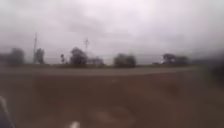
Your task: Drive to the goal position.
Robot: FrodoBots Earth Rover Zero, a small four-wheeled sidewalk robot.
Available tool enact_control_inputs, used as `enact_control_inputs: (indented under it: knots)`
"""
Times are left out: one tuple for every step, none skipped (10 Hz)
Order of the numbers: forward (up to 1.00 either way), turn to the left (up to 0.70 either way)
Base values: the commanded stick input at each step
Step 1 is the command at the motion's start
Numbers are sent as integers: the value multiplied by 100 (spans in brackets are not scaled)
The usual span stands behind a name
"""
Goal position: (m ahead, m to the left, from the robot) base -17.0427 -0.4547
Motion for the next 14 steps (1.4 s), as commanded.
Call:
enact_control_inputs:
  knots:
    - [0,70]
    - [0,70]
    - [0,70]
    - [0,70]
    - [0,70]
    - [0,70]
    - [0,70]
    - [0,70]
    - [0,70]
    - [0,70]
    - [0,70]
    - [0,70]
    - [0,70]
    - [-17,62]
